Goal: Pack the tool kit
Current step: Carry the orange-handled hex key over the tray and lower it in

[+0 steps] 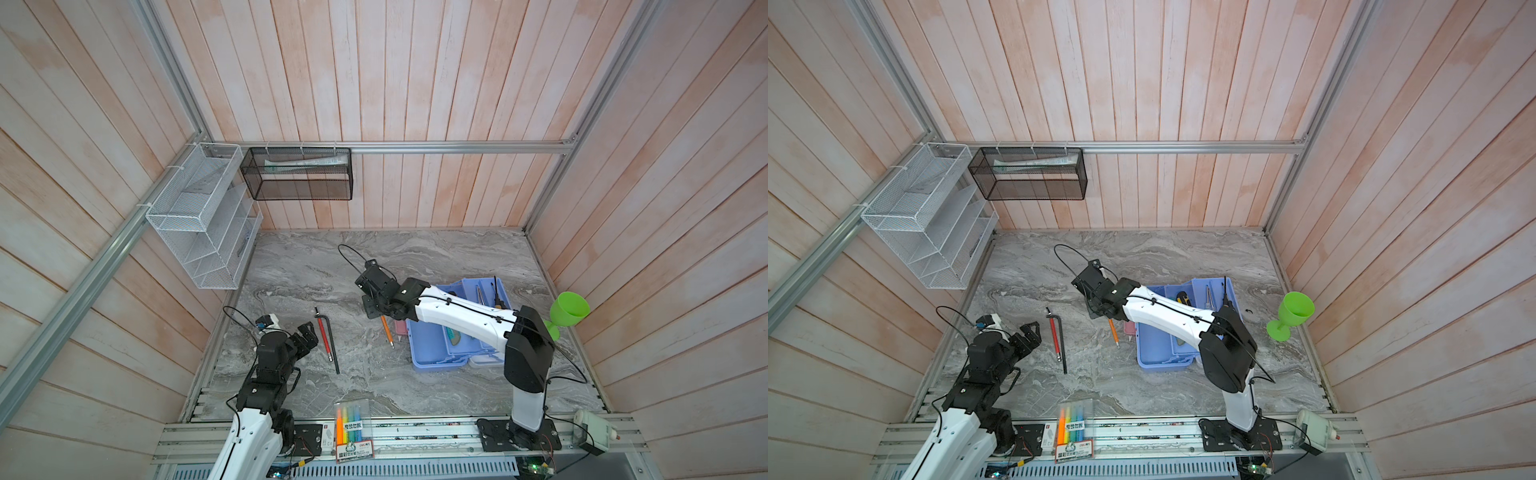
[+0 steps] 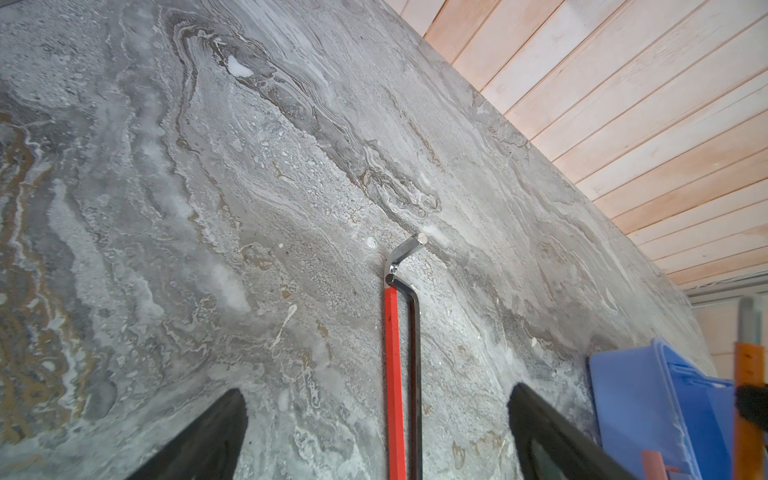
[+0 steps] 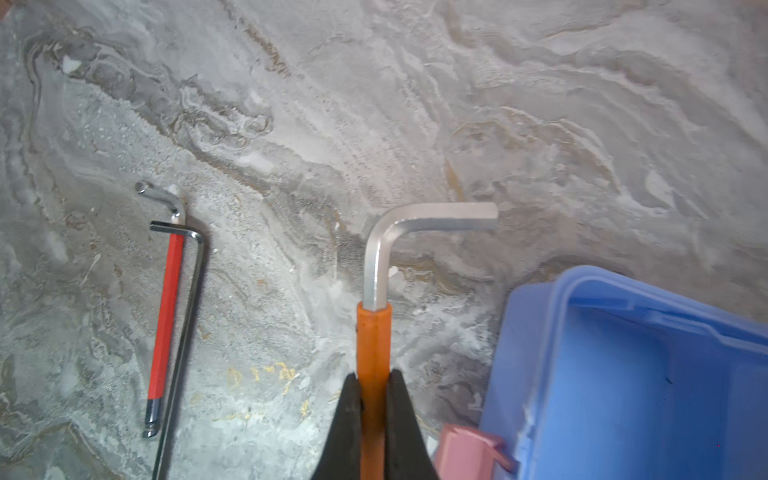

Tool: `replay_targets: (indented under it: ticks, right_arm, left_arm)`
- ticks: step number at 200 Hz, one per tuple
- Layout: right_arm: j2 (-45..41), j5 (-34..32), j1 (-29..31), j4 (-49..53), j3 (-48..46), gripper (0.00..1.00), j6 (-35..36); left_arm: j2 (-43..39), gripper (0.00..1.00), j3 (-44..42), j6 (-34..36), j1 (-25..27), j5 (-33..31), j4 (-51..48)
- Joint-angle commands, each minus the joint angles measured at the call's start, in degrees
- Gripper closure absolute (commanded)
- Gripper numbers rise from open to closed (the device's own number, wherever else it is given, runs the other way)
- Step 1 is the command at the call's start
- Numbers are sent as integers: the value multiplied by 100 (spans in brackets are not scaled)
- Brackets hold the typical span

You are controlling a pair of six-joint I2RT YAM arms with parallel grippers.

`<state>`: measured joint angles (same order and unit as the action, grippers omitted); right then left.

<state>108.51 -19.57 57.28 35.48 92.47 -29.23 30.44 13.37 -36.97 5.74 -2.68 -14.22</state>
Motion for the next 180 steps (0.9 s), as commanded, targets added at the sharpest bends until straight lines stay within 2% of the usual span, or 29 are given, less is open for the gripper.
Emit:
replay_targets:
  ticks: [1, 45, 80, 115, 180]
  right_arm:
    - [-447, -485, -233, 19, -390, 100, -148]
    - [-1222, -721, -650, -148, -1299, 100, -273]
    - [-1558, -629, -919, -490, -2029, 100, -355]
    - [-1408, -385, -968, -794, -2400, 100, -407]
    - [-928, -76, -1021, -1188, -2530, 100, -425]
  left_arm:
    - [60, 0, -68, 146, -2, 127, 159]
    - [140, 0, -48, 147, 15, 131, 201]
    - [122, 0, -63, 138, 20, 118, 195]
    - [139, 0, -68, 138, 31, 114, 199]
    - [199, 0, -68, 138, 38, 125, 257]
